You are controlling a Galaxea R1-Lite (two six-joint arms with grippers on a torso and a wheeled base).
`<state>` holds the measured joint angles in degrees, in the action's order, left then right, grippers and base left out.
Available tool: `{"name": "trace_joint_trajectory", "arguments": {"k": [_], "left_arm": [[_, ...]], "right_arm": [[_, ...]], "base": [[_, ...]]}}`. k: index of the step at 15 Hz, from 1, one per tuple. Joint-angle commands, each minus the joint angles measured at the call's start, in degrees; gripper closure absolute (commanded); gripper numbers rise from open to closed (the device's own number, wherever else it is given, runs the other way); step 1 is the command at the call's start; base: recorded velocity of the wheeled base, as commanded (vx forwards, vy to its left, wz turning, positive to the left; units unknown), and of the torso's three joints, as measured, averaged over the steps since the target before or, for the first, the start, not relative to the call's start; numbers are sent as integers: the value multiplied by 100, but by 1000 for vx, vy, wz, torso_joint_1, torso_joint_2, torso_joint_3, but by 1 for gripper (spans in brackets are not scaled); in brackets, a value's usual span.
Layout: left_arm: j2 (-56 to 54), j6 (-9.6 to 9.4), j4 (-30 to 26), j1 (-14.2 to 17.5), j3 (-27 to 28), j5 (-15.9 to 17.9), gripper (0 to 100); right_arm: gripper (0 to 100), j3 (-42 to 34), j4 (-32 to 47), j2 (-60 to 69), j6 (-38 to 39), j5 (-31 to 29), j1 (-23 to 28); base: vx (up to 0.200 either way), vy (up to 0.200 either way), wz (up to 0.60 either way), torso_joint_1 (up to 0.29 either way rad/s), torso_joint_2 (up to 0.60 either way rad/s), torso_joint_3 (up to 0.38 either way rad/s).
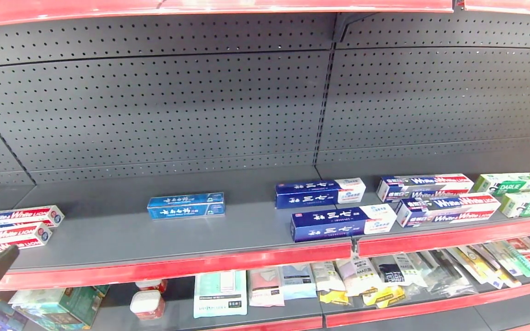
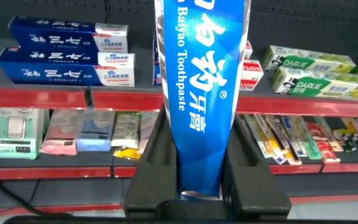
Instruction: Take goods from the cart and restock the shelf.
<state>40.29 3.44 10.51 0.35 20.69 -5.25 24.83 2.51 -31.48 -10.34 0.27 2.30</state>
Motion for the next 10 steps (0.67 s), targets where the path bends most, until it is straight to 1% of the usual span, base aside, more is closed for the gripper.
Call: {"name": "trace_joint_trajectory", "arguments": {"k": [1,2,3,5,6,7,8,9,10], "left_arm": [[4048,210,2201,-9,770,-459,0],[4382,210,2184,-185,937,-459,0],[4690,254,2060,-334,1192,-468,0],[5287,491,1735,-492,1904,-468,0],[5701,641,1516,-545,2510,-520,0],[5841,658,1349,-598,2748,-600,0],[6078,790,1059,-853,3187,-670,0],[6281,1001,892,-985,3504,-679,0],[6395,1098,742,-1029,3688,-679,0]], "right_arm": [[100,57,4,10,-56,-18,16],[100,101,4,10,-118,-97,33],[100,92,4,27,-179,-185,33],[100,83,21,168,-346,-229,33],[100,92,48,238,-425,-238,33],[100,101,48,238,-452,-238,33],[100,92,65,265,-522,-238,42],[100,66,65,265,-557,-238,42],[100,48,65,265,-575,-238,42]], "base": [[0,0,0,0,0,0],[0,0,0,0,0,0],[0,0,0,0,0,0],[0,0,0,0,0,0],[0,0,0,0,0,0],[0,0,0,0,0,0],[0,0,0,0,0,0],[0,0,0,0,0,0],[0,0,0,0,0,0]]}}
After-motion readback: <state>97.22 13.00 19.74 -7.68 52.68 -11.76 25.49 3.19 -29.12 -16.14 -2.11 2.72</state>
